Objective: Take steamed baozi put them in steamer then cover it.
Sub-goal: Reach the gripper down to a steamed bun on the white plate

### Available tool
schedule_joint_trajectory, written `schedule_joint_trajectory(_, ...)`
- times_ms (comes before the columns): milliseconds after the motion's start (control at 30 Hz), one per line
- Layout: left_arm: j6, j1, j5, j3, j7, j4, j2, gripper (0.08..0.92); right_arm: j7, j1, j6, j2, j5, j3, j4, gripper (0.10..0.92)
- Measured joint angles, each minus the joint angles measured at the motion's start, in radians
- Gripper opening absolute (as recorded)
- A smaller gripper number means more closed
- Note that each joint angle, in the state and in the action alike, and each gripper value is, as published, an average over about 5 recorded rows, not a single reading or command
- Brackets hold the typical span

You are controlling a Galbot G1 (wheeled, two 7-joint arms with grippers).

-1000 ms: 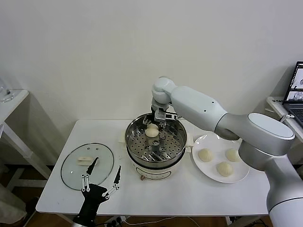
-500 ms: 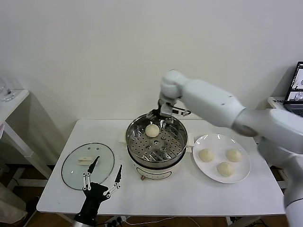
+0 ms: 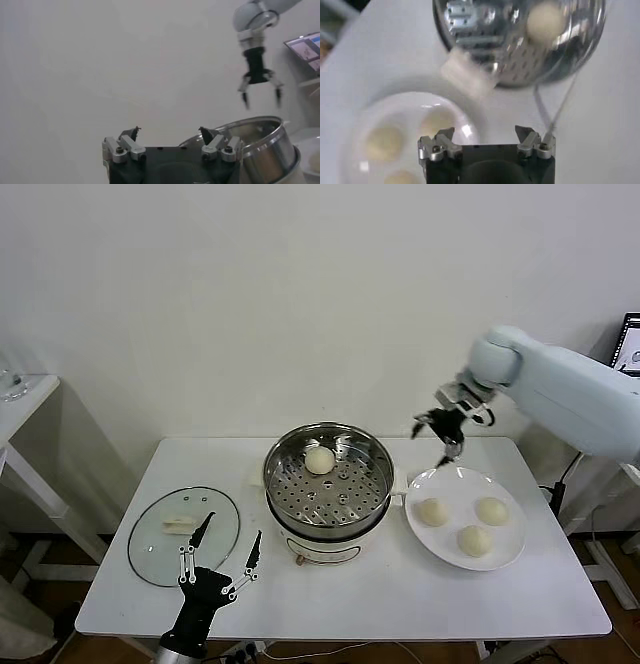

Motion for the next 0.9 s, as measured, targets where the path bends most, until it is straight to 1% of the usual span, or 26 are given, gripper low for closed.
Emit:
schedule_joint_trajectory(333, -0.004, 0.012, 0.0, -0.012, -0.002, -0.004, 0.0, 0.823, 0.041, -0.116, -0.077, 0.004, 0.039, 0.013, -0.074, 0.823)
schedule_joint_trajectory(900, -0.014, 0.021, 0.001, -0.019, -0.004, 0.0, -0.008, 0.823, 0.082, -0.235, -0.102, 0.102, -0.002, 0.059, -0.219, 0.823)
